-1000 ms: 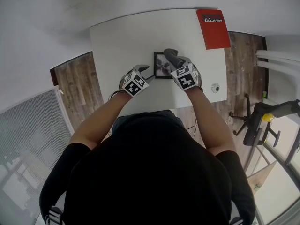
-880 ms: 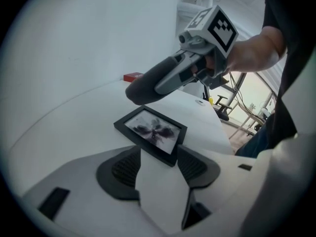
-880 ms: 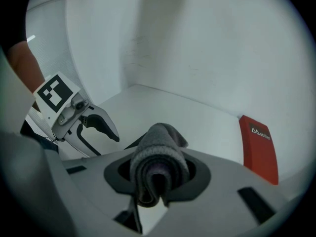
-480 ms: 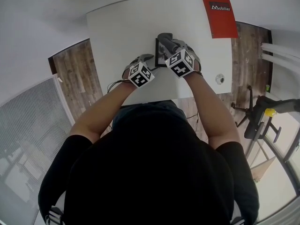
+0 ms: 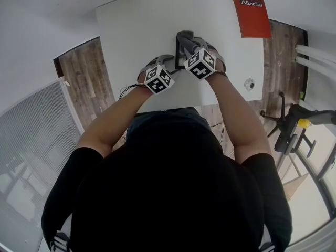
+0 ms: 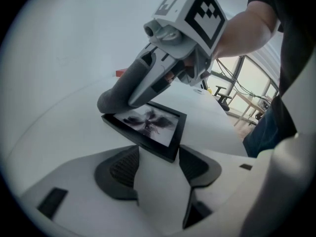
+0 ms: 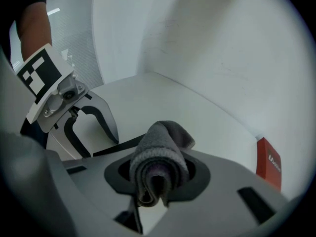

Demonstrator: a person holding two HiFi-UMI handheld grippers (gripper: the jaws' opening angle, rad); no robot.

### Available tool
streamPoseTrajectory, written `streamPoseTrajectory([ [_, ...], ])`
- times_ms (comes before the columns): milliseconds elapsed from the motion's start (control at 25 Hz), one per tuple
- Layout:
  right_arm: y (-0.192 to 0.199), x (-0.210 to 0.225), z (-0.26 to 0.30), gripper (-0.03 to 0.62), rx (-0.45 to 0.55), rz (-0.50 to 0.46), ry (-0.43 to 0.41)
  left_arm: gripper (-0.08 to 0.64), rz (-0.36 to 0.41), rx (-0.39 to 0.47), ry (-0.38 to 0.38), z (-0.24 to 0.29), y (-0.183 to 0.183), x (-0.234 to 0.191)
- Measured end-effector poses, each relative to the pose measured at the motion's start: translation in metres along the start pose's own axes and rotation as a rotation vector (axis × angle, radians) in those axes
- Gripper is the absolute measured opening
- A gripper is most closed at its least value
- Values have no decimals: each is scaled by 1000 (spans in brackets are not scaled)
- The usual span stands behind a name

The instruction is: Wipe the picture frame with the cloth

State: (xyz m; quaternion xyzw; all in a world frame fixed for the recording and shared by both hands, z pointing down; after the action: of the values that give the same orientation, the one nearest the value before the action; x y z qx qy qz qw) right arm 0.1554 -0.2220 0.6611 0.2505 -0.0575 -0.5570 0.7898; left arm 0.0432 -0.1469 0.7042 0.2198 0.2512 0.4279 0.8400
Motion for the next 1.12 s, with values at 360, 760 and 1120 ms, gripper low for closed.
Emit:
streamPoseTrajectory([
  [360,6,-24,2,103,-21,-20,-68,259,11,-5,6,0,0,-1],
  [760,13,-43,-7,103,-20,18,-110,259,10,7,5,0,2,-1],
  [1120,16,-64,-15,104,-37,6,-201,250,6,6,10,0,1,-2],
])
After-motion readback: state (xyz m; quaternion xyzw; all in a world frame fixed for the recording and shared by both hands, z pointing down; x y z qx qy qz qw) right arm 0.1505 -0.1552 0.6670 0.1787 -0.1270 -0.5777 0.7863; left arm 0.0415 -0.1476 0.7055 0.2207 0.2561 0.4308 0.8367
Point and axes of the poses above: the fingertips, and each gripper's own axes: z forward along the fingers, x to its right, y out of its underside, the point moved 9 cm from there along -z, backward along the fingers, and after that the axes turned 11 degrees about -z, right-handed, at the moved point
